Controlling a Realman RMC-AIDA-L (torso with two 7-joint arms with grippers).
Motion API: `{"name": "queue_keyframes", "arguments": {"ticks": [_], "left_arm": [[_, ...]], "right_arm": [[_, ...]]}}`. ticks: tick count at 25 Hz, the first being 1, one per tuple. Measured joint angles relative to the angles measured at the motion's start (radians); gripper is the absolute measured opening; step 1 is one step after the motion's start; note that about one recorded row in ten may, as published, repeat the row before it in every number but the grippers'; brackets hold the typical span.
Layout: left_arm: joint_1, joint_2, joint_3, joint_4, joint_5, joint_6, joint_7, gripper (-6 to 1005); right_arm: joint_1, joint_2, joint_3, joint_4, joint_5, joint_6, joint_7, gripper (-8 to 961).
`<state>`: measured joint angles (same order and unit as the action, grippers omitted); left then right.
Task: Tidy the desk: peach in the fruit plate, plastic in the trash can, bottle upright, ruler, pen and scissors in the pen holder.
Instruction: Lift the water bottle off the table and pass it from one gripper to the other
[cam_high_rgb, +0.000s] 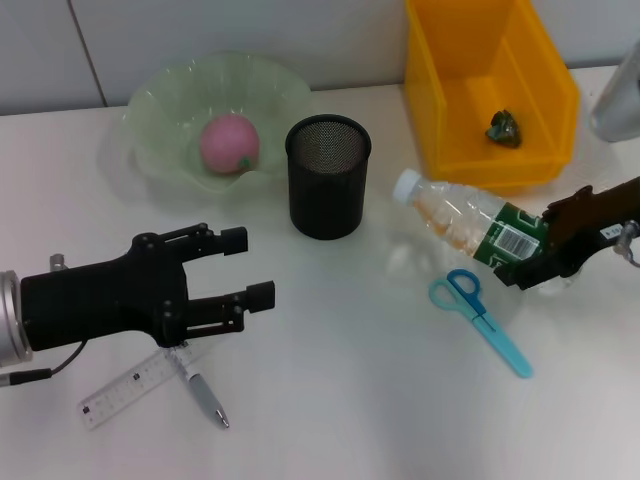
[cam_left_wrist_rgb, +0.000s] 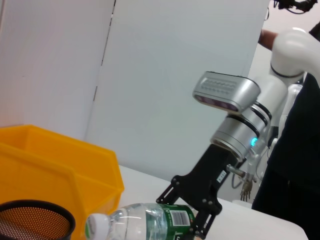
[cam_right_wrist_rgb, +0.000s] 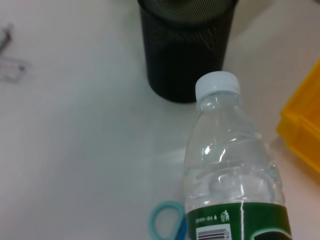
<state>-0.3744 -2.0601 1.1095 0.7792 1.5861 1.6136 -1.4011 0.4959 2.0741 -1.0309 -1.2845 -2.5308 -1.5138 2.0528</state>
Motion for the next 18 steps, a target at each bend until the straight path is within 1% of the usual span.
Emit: {"name": "queue_keyframes", "arguments": {"ticks": [1, 6, 12, 18], "left_arm": [[0.001, -0.001, -0.016, 0.000, 0.000, 0.001, -0.004, 785], [-0.002, -0.003, -0.029, -0.004, 0.000, 0.008, -0.011, 785], [-0.006, -0.004, -0.031, -0.003, -0.008, 0.025, -0.024, 785], [-0.006, -0.003, -0.039, -0.008, -0.041, 0.025, -0.038, 784]], "right_arm": [[-0.012, 0.000, 0.004, -0.006, 0.018, 0.000, -0.011, 771], [-0.075, 0.003, 0.029, -0.026, 0.106, -0.006, -0.081, 770], [-0.148, 0.003, 0.082, -0.037, 0.284, -0.052, -0.232, 770], [-0.201, 0.004, 0.096, 0.013, 0.497, -0.060, -0.399, 771]]}}
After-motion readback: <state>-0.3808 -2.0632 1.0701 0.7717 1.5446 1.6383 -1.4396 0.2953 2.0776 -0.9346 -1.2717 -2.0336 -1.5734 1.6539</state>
